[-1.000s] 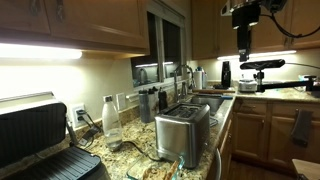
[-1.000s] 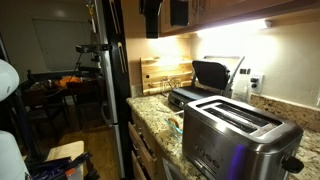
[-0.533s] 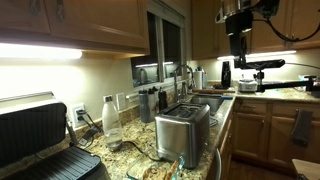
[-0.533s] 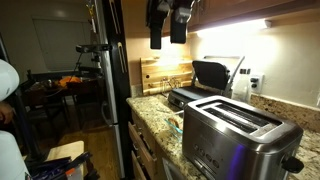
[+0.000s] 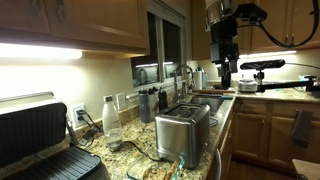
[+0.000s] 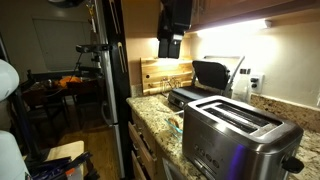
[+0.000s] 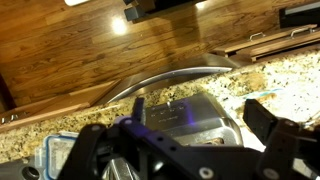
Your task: Pick up one slice of bread from the glass bowl and place it in the toaster
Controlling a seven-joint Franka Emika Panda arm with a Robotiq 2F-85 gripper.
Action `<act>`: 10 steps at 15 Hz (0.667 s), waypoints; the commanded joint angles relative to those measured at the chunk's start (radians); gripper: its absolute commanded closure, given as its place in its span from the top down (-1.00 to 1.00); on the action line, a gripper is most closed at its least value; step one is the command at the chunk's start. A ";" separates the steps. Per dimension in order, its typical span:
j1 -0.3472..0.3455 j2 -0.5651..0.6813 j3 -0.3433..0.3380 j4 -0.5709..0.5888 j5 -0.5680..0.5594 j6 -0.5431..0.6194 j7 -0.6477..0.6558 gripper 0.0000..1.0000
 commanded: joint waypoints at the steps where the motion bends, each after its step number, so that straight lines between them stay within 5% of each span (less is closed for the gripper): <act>1: -0.004 0.056 0.030 0.030 0.033 0.011 0.152 1.00; 10: -0.007 0.093 0.052 0.018 0.075 0.033 0.393 1.00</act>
